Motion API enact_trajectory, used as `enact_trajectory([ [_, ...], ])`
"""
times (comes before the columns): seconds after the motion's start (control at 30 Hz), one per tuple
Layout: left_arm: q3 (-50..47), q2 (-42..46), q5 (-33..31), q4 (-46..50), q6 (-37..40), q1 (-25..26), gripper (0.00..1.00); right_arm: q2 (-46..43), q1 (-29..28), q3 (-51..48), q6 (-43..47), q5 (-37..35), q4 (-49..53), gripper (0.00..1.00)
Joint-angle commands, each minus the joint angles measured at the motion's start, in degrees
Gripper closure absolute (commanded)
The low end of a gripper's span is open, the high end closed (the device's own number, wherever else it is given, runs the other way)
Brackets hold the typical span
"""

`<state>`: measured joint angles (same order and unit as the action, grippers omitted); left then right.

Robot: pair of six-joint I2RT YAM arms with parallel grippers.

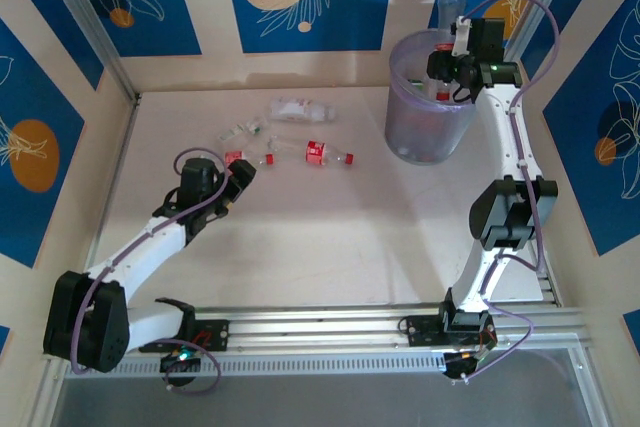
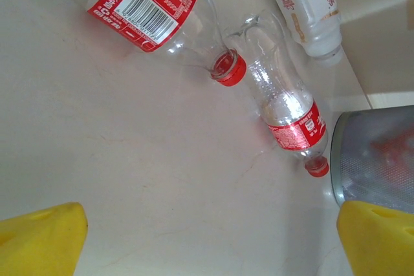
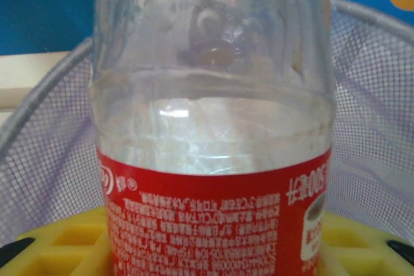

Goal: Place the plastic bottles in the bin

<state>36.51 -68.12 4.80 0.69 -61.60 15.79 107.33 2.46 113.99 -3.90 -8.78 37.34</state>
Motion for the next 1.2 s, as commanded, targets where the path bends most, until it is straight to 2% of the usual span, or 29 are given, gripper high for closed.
enact_trajectory([
  [0.0,2.0,-0.7,-2.6,2.8,-1.8,-0.7,0.03,0.8,1.0,-1.6,0.0,2.5,-0.4,0.66],
  [0.3,1.5,-0.7,-3.3,3.1,-3.4,-0.7,0.04,1.5,1.7,-5.4,-0.2,3.6,-1.0,0.57],
  [0.5,1.3,-0.6,-4.2,3.3,-3.4,-0.7,0.04,1.8,1.8,-6.4,0.2,3.9,-1.0,0.38],
  [0.83,1.2,-0.7,-5.2,3.7,-3.4,-0.7,0.04,1.7,1.9,-5.3,0.5,4.3,-0.2,0.22],
  [1.17,0.8,-1.1,-6.5,3.6,-3.0,-0.8,0.03,0.5,1.9,-1.1,1.4,4.4,3.1,0.17],
])
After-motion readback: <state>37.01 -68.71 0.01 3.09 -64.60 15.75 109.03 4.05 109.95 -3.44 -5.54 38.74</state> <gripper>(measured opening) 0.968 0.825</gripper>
